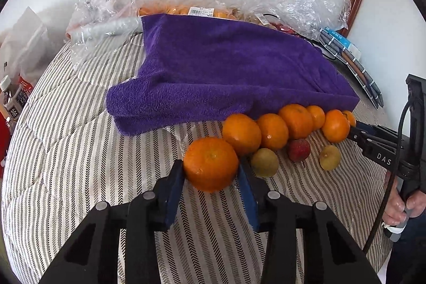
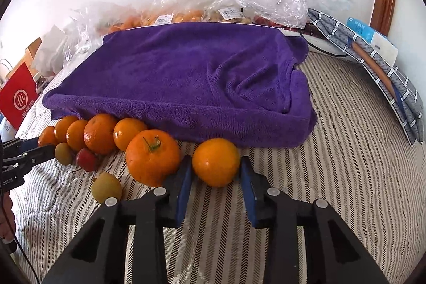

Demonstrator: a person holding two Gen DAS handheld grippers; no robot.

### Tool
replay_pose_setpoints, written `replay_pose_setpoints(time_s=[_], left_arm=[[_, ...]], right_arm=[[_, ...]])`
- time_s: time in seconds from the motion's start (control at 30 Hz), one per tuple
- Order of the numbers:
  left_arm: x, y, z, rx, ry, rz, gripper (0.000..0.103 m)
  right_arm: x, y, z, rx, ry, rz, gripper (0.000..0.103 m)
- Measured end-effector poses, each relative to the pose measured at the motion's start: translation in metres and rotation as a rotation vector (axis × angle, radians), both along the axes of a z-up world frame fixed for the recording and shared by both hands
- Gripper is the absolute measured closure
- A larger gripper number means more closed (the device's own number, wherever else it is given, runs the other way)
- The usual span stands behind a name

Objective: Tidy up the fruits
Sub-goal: 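Carry both fruits onto the purple towel and open both tools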

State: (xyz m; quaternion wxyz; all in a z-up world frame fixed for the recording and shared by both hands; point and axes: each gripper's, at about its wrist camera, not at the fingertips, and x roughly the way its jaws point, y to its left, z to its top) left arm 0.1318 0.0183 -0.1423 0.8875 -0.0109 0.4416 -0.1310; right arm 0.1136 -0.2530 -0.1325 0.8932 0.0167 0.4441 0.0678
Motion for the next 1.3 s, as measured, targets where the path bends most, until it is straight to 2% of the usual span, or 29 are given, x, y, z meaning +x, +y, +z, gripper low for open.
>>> replay_pose_setpoints(time_s=[0.13,0.27,0.57,0.97,1.13,1.3], left_arm=[[0.0,-0.005,0.0,0.024,-0.015,0.007,0.064],[-0.003,-0.001,0.004,0.001,-0.007,0.009,0.065],[-0.01,0.006,0.044,0.011,-0.062,0.049,0.065],[0.043,-0.006,0.092,0.015,-0.121,0.083,0.065],[0.068,-0.019,0.092,0.035,-0.132,0.075,0.065],[0.092,-0.028,0.078,0.042,-0.111,0.07,0.065]], right_arm=[[-0.005,-0.002,0.003,0.006,0.002,-0.013,0.069],[-0.013,-0.006,0.009,0.014,-0.003,-0.032,0.069],[-0.014,-0.011,0.043,0.023,-0.054,-0.061,0.069],[0.033,-0.009,0.083,0.003,-0.104,-0.084,0.069],[0.06,-0.008,0.086,0.0,-0.119,-0.091,0.069],[0.088,-0.004,0.07,-0.013,-0.105,-0.09,0.069]])
